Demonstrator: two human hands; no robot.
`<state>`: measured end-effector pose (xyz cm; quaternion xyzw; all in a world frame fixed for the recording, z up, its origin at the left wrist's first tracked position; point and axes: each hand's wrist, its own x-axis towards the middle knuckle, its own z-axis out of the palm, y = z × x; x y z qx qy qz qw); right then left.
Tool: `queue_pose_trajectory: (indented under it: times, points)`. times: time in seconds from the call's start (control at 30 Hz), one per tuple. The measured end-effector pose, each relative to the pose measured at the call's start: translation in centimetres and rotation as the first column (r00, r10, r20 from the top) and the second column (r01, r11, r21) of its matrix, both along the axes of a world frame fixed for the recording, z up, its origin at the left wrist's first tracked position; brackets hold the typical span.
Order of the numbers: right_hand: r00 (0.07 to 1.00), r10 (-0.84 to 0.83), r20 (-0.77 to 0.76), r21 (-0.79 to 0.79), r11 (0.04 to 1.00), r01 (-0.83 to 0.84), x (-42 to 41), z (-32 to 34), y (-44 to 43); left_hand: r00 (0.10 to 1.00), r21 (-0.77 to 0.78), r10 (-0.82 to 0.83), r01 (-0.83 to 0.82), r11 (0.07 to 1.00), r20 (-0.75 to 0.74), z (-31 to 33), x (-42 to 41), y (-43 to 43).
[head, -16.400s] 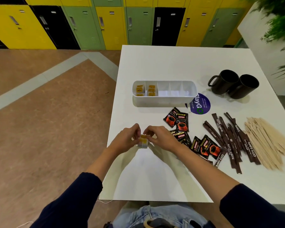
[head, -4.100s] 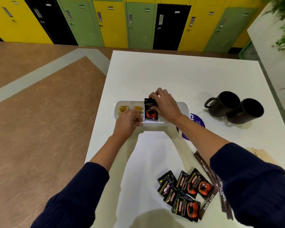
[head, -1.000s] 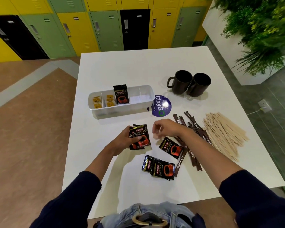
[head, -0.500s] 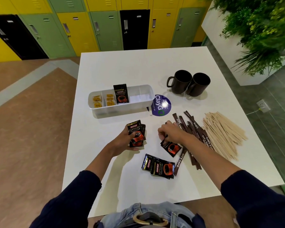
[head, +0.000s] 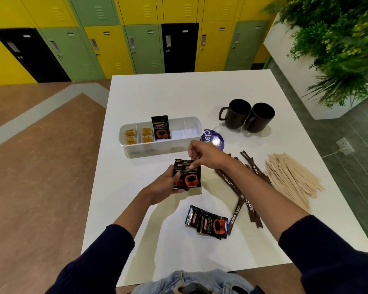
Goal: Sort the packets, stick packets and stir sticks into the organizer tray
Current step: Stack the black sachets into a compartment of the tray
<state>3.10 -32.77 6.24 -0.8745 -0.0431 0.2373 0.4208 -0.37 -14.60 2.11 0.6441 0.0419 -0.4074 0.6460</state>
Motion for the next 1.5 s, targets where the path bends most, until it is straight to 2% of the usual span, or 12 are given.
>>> queue_pose_trajectory:
  times: [0.23, 0.33, 0.43, 0.5, 0.57, 0.73, 0.87, 1.07, 1.17, 1.3, 1.4, 1.5]
  points:
    - [0.986, -0.131, 0.102, 0.016, 0.991, 0.130, 0.0, -1.2, 1.3, 0.994, -0.017, -0.067, 0.069, 0.997, 0.090, -0.3, 0.0, 0.3]
    - [0.983, -0.092, 0.159, -0.084, 0.991, 0.106, 0.1, -1.6, 1.3, 0.987, 0.024, -0.076, 0.073, 0.997, 0.143, -0.4, 0.0, 0.4]
    - [0.999, -0.019, 0.037, -0.206, 0.978, 0.026, 0.4, -1.9, 1.3, 0.978, 0.079, -0.087, 0.073, 0.994, 0.188, -0.4, 0.4, 0.4]
    - [0.995, -0.016, -0.100, -0.162, 0.987, 0.000, 0.5, -1.7, 1.6, 0.975, 0.137, -0.108, 0.082, 0.987, 0.194, -0.5, 0.9, 0.3]
    - [0.992, -0.018, -0.128, -0.122, 0.993, 0.002, 0.7, -1.4, 2.2, 0.971, 0.194, -0.139, 0.101, 0.976, 0.195, -0.4, 1.4, 0.1]
    - [0.996, 0.057, -0.062, -0.154, 0.986, -0.066, 1.9, -0.2, 2.9, 0.953, 0.326, -0.219, 0.143, 0.934, 0.209, -0.3, 3.3, 0.6]
    - [0.995, 0.099, 0.014, -0.117, 0.988, -0.097, 3.3, 0.6, 3.5, 0.914, 0.294, -0.258, 0.165, 0.942, 0.313, 0.5, 4.8, 1.1]
    - [0.985, 0.097, 0.144, -0.084, 0.993, -0.086, 6.9, 2.3, 4.5, 0.858, 0.302, -0.153, -0.002, 0.953, 0.489, 1.5, 7.6, 1.7]
    - [0.979, 0.007, 0.206, -0.047, 0.999, 0.003, 9.0, 2.4, 4.5, 0.745, 0.441, -0.165, -0.187, 0.878, 0.646, 0.8, 8.7, 2.4]
    - [0.957, -0.119, 0.263, -0.017, 0.992, 0.128, 10.9, 1.8, 5.1, 0.634, 0.514, -0.149, -0.443, 0.734, 0.759, -0.6, 9.4, 3.9]
    - [0.951, -0.163, 0.261, -0.069, 0.980, 0.187, 11.6, 0.8, 6.0, 0.622, 0.624, -0.263, -0.480, 0.617, 0.738, -1.3, 10.0, 5.0]
    - [0.957, -0.156, 0.245, -0.146, 0.970, 0.196, 12.0, -0.2, 6.8, 0.641, 0.682, -0.324, -0.448, 0.578, 0.695, -1.6, 10.3, 5.5]
